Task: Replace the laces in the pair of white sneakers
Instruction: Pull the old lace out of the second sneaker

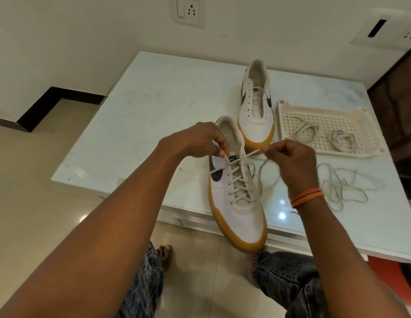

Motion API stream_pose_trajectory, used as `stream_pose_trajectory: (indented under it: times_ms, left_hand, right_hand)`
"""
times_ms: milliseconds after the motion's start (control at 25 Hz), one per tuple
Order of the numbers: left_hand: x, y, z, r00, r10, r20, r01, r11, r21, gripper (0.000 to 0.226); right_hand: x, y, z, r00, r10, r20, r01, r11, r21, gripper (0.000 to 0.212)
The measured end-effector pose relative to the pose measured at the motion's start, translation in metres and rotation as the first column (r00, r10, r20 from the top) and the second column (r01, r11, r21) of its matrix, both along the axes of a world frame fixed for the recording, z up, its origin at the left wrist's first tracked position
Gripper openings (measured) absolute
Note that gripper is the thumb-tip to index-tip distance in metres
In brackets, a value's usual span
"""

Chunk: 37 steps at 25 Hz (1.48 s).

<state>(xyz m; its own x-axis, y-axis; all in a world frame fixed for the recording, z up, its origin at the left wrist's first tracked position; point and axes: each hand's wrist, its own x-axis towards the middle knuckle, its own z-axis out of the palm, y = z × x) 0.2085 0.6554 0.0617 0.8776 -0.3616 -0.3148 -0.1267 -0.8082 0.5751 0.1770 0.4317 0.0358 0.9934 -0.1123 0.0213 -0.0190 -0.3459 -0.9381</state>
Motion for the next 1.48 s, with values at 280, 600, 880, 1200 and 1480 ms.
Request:
stream_pose_trajectory:
  times_ms: [280, 600, 880, 1200, 1480]
  left_hand:
    - [0.000, -0.002, 0.001, 0.999, 0.002, -0.042, -0.002, 1.000, 0.001, 0.018]
    - [-0.007, -0.002, 0.004, 0.998, -0.036, -0.056, 0.037, 0.999, 0.019, 0.034]
    - [-0.010, -0.004, 0.006, 0.999, 0.024, -0.029, -0.023, 0.998, 0.061, 0.034]
    - [-0.015, -0.030, 0.004, 0.994, 0.100, -0.035, -0.096, 0.990, 0.100, 0.016]
    - [-0.021, -0.044, -0.006, 0.991, 0.099, -0.092, -0.083, 0.983, 0.167, 0.028]
  right_hand:
    - [0.000, -0.013, -0.004, 0.999, -0.007, 0.032, 0.013, 0.981, -0.192, 0.035]
    - [-0.007, 0.016, -0.016, 0.983, 0.179, 0.045, -0.161, 0.950, -0.268, 0.003]
    - [0.015, -0.024, -0.003, 0.959, -0.213, -0.184, 0.231, 0.969, 0.083, 0.016]
    - [0.015, -0.078, -0.006, 0.913, -0.054, -0.403, -0.188, 0.823, -0.536, 0.009]
    - [0.002, -0.007, -0.018, 0.883, 0.464, 0.075, -0.349, 0.753, -0.558, 0.076]
